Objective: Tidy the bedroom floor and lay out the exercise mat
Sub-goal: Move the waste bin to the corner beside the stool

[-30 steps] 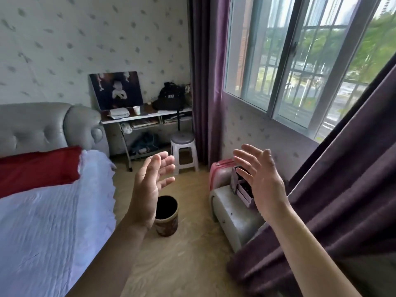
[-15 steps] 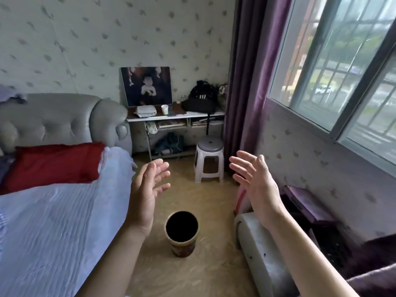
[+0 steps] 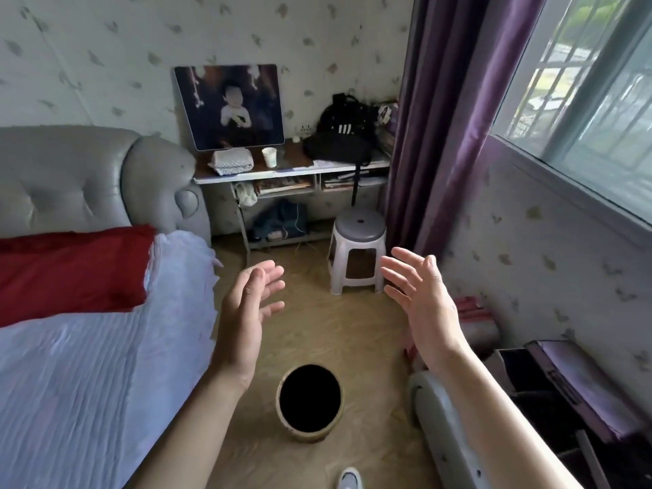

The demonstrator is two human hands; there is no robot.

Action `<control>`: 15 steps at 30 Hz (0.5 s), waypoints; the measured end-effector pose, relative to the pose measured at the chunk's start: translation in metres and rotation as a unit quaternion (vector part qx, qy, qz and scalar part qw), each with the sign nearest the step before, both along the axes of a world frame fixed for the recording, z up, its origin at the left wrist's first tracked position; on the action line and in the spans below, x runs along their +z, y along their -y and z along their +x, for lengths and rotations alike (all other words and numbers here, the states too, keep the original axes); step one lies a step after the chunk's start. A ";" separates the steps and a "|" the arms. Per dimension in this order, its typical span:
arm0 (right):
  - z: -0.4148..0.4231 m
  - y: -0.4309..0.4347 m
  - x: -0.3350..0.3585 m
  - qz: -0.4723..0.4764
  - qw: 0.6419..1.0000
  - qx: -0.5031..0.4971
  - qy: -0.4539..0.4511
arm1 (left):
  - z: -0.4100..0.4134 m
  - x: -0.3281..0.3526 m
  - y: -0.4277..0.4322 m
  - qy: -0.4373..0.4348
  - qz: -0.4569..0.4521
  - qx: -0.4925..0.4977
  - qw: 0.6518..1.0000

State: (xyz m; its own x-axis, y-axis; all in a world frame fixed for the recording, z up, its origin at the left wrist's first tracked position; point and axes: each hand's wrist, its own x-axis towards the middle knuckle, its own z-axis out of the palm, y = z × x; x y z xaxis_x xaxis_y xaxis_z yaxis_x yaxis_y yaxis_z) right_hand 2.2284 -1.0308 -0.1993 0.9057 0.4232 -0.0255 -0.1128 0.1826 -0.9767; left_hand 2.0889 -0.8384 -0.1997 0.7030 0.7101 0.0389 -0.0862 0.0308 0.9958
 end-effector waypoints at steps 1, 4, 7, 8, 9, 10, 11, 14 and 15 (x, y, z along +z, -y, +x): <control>0.016 -0.010 -0.010 0.003 1.000 0.002 -0.010 | 0.013 -0.007 -0.009 -0.009 0.001 0.004 1.000; 0.066 -0.044 -0.043 -0.014 0.999 0.008 -0.033 | 0.060 -0.034 -0.038 -0.045 0.011 0.014 0.999; 0.101 -0.072 -0.073 -0.047 0.998 0.006 -0.046 | 0.093 -0.060 -0.055 -0.076 0.009 0.009 0.997; 0.111 -0.081 -0.082 -0.057 0.997 0.005 -0.050 | 0.102 -0.070 -0.061 -0.082 0.002 0.008 0.997; 0.119 -0.089 -0.091 -0.065 0.996 0.008 -0.054 | 0.110 -0.079 -0.066 -0.088 -0.007 0.009 0.996; 0.126 -0.096 -0.100 -0.069 0.996 0.011 -0.058 | 0.117 -0.088 -0.072 -0.093 -0.015 0.010 0.996; 0.132 -0.102 -0.111 -0.070 0.995 0.015 -0.066 | 0.124 -0.100 -0.078 -0.099 -0.026 0.010 0.995; 0.143 -0.114 -0.147 -0.082 0.993 0.017 -0.086 | 0.138 -0.137 -0.095 -0.112 -0.048 0.008 0.993; 0.146 -0.119 -0.162 -0.089 0.992 0.015 -0.092 | 0.143 -0.153 -0.101 -0.121 -0.052 0.004 0.991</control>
State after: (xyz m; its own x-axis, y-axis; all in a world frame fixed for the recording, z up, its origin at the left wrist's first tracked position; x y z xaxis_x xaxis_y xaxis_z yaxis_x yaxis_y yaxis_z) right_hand 2.3741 -0.9116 -0.3616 0.8661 0.4229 -0.2665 -0.2954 0.0029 -0.9554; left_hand 2.2323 -0.7375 -0.3523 0.6776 0.7063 -0.2050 0.1549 0.1354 0.9786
